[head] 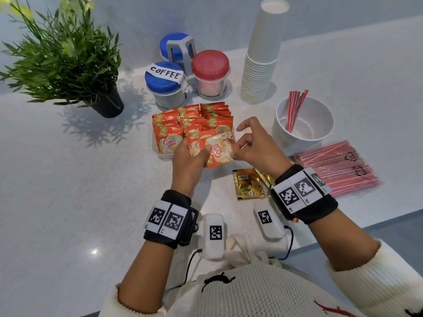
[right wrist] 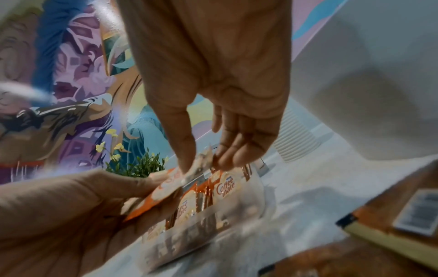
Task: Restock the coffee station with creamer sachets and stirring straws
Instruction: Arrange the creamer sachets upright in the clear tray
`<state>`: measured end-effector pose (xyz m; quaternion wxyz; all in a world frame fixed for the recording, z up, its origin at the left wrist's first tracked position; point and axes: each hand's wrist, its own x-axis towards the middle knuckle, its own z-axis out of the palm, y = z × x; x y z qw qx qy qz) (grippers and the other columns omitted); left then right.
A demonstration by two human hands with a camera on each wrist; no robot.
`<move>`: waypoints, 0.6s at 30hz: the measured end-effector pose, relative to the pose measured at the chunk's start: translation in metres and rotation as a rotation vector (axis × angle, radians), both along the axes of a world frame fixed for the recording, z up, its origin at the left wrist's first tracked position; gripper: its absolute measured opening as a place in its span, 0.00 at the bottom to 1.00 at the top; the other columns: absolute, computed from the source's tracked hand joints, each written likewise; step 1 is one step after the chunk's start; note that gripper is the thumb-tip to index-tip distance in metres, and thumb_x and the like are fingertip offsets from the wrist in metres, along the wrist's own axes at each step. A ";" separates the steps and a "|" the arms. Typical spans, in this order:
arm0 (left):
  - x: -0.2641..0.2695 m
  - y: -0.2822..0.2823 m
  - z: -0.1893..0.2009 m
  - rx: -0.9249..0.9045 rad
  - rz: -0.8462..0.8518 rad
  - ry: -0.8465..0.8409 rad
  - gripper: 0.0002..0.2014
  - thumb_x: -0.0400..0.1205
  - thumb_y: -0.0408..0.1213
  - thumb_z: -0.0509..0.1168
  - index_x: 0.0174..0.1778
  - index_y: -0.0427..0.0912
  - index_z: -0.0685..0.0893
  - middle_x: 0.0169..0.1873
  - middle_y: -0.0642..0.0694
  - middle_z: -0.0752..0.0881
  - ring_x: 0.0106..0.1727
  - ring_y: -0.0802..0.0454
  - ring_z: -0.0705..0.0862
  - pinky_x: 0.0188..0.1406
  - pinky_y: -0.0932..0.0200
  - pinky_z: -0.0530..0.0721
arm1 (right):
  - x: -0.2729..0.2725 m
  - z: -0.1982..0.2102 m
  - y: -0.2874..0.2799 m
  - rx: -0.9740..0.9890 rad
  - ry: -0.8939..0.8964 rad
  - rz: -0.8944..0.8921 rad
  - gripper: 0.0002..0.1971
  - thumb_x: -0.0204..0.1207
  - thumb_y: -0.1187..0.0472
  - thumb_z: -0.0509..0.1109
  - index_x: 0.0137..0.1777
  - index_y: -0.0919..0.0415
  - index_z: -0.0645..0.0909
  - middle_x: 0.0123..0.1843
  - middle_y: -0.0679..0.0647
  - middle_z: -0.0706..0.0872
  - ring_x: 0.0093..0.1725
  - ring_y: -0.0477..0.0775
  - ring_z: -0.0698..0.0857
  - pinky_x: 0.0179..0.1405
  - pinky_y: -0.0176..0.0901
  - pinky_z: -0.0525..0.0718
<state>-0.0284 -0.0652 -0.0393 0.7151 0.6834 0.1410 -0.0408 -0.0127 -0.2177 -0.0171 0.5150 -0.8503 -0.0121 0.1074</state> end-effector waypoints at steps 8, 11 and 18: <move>0.002 -0.002 0.004 0.111 -0.063 -0.039 0.16 0.80 0.33 0.66 0.64 0.43 0.78 0.59 0.41 0.86 0.59 0.44 0.86 0.62 0.39 0.83 | 0.008 0.005 0.005 -0.275 -0.121 0.085 0.10 0.70 0.64 0.75 0.51 0.63 0.84 0.45 0.51 0.84 0.41 0.46 0.79 0.33 0.28 0.71; 0.002 0.001 0.001 0.067 -0.006 -0.021 0.13 0.85 0.34 0.58 0.64 0.43 0.78 0.59 0.40 0.86 0.60 0.43 0.85 0.59 0.44 0.85 | 0.008 -0.001 0.002 -0.206 -0.141 -0.030 0.05 0.70 0.65 0.74 0.44 0.66 0.85 0.39 0.53 0.85 0.32 0.44 0.78 0.31 0.24 0.71; 0.002 -0.010 0.000 0.015 -0.052 -0.024 0.17 0.87 0.41 0.54 0.70 0.42 0.73 0.64 0.40 0.82 0.63 0.42 0.83 0.57 0.47 0.85 | 0.004 -0.003 0.007 0.090 0.004 -0.203 0.10 0.75 0.63 0.71 0.34 0.68 0.81 0.33 0.60 0.85 0.29 0.51 0.84 0.40 0.41 0.85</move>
